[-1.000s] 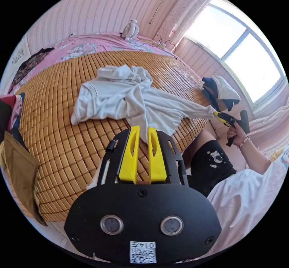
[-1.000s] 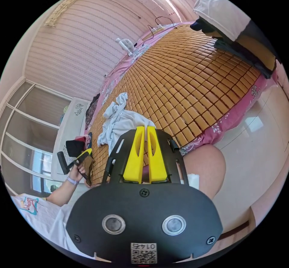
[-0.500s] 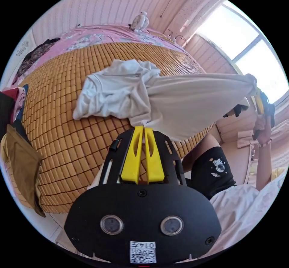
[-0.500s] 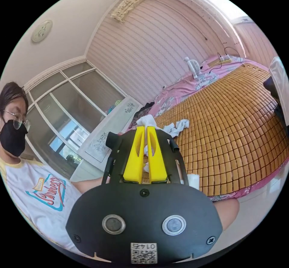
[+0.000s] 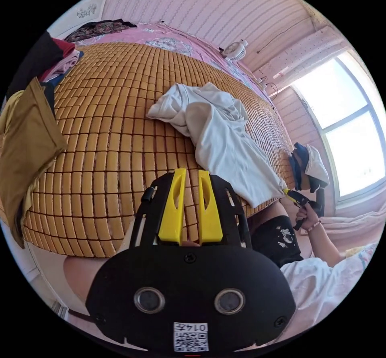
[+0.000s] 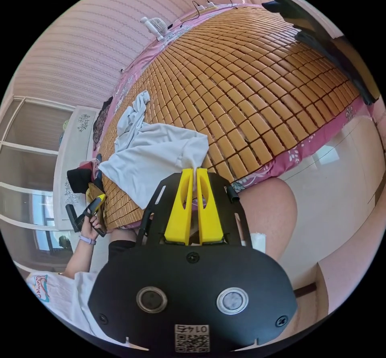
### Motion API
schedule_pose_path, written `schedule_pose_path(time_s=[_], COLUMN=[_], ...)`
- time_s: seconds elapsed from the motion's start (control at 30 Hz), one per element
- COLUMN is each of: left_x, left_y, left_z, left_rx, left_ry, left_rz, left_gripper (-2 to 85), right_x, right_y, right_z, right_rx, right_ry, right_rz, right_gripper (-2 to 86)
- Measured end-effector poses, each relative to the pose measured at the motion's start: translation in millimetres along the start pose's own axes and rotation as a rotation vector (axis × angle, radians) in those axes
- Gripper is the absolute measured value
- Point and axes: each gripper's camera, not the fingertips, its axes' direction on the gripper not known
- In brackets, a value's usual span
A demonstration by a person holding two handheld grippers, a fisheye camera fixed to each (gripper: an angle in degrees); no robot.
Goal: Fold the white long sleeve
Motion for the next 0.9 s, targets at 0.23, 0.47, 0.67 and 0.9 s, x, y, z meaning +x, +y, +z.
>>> schedule_pose_path(time_s=[0.23,0.47,0.67,0.9], left_x=[27,-3,-46,-33], left_y=[-59,-58,-75,-100], left_z=[47,39,-82,-61], left_rx=[-0.073,-0.218,0.137,0.181], left_ry=[-0.054,-0.020,0.272,0.158], left_rz=[0.078,0.155,0.113,0.070], left_gripper=[9.8,-0.6,-0.5,4.8], right_x=[-38,-99,-48,-47], right_y=[8,7,-2,7], right_z=[5,-20,-45,4], right_rx=[-0.156,-0.116,0.146,0.032], right_ry=[-0.367,-0.647,-0.405,-0.095], right_rz=[-0.059,-0.225,-0.003,0.064], right_gripper=[0.5,0.5,0.5,0.5])
